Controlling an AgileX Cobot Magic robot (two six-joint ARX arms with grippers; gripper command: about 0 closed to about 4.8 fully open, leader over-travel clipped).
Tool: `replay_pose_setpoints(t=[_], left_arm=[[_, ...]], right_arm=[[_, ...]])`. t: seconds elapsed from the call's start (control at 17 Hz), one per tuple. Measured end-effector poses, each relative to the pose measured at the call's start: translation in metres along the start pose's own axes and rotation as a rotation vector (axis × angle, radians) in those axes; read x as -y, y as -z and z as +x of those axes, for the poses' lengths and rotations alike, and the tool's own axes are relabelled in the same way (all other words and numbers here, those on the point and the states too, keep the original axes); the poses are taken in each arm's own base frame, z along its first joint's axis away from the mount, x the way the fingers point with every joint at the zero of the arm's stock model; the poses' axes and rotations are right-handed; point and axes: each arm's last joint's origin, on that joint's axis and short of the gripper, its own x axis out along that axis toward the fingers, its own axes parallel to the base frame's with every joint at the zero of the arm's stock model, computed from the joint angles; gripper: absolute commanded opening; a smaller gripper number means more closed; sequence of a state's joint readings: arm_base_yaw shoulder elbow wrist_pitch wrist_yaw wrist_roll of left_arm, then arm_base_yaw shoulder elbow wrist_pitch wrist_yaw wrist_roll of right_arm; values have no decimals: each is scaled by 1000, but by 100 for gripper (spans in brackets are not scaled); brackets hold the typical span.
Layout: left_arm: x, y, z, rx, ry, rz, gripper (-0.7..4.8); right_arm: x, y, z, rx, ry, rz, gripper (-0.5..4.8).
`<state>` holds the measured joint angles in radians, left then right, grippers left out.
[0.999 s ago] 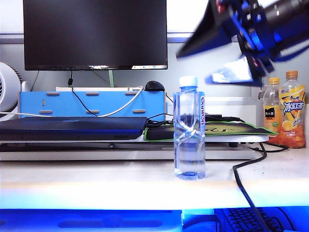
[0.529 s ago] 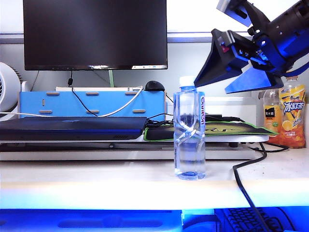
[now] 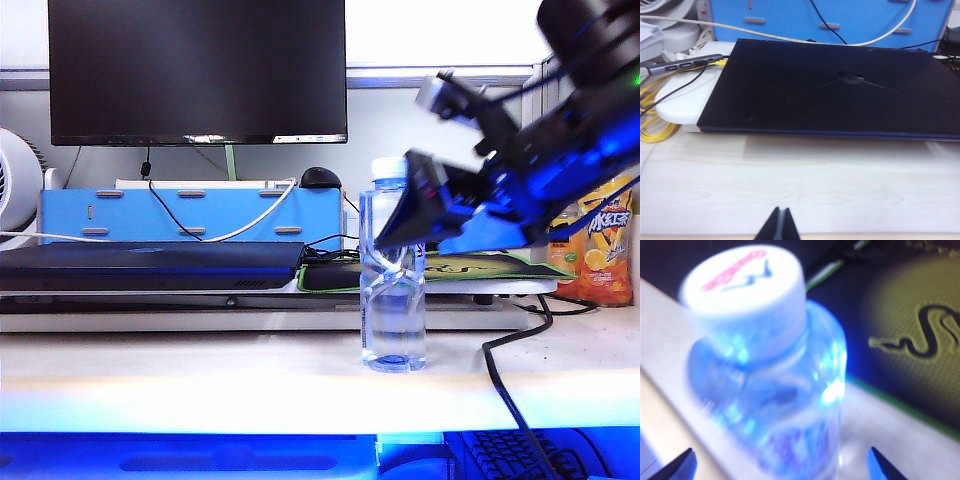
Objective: Pick up the mineral water bottle and place it on the laptop.
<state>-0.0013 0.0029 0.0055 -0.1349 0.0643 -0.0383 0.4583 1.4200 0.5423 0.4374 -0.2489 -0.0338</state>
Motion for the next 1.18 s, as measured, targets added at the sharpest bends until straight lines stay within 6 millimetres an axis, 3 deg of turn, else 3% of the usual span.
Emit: replay_pose_setpoints(t=[0.47, 0.88, 1.0, 1.06, 1.12, 1.18], left_arm=[[0, 0, 0, 0, 0, 0, -2], [0, 0, 0, 0, 0, 0, -2], [0, 0, 0, 0, 0, 0, -2], [0, 0, 0, 0, 0, 0, -2], [0, 0, 0, 0, 0, 0, -2], [0, 0, 0, 0, 0, 0, -2]], right_arm=[[7, -13, 34, 10, -61, -3, 479], [11, 7, 56, -62, -70, 17, 479], [12, 0, 57, -43, -69, 15, 479], [12, -7, 58, -17, -69, 10, 360], [12, -8, 58, -8, -69, 17, 171], [12, -8, 58, -9, -69, 30, 48]])
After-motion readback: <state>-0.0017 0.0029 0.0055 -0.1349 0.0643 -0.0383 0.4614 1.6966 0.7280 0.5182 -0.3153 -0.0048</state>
